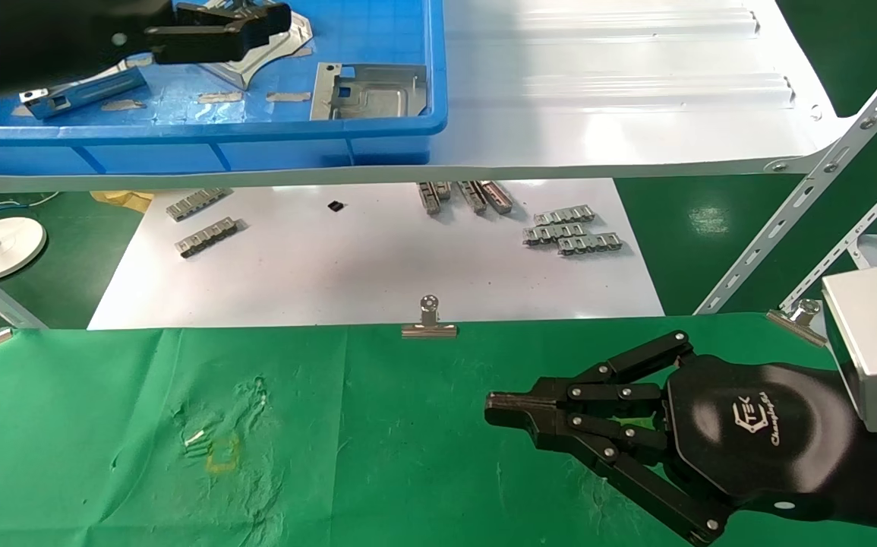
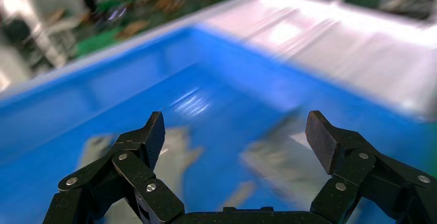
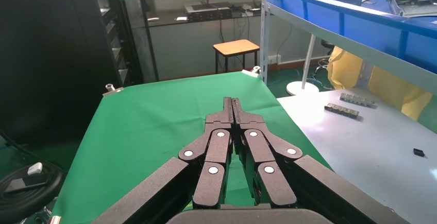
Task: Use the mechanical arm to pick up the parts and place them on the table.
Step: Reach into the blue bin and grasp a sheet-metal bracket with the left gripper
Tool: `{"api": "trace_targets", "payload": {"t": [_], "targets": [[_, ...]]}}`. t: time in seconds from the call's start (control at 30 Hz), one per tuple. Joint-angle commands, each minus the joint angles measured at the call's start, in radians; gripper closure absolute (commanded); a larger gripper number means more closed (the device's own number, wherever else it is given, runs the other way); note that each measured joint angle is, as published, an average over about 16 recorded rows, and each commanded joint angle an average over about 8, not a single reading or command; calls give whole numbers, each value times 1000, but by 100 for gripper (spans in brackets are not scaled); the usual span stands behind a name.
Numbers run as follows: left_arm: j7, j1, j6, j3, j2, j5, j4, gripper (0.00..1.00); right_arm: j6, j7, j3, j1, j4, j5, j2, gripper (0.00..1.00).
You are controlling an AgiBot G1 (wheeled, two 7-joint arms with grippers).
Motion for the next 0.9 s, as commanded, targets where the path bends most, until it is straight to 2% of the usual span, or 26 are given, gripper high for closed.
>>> {"api": "trace_targets", "payload": {"t": [0.03, 0.23, 0.27, 0.5, 0.53, 0.9], "targets": [[-16, -88, -45, 48, 54, 98, 97, 0, 0, 0, 0, 0, 0, 0, 0, 100], [33, -224, -170, 89, 181, 200, 377, 0, 0, 0, -1, 0, 0, 0, 0, 98], [45, -240, -191, 92, 200, 208, 419, 10, 0, 0, -1, 0, 0, 0, 0, 94], [94, -321, -279, 116, 298, 255, 636, 97, 0, -1, -1, 0, 0, 1, 0, 8], [98, -329, -284, 119, 306, 260, 656, 100, 1, -1, -1, 0, 0, 1, 1, 0], [109, -379, -287, 125, 335, 269, 766, 100, 1, -1, -2, 0, 0, 1, 1, 0]]}}
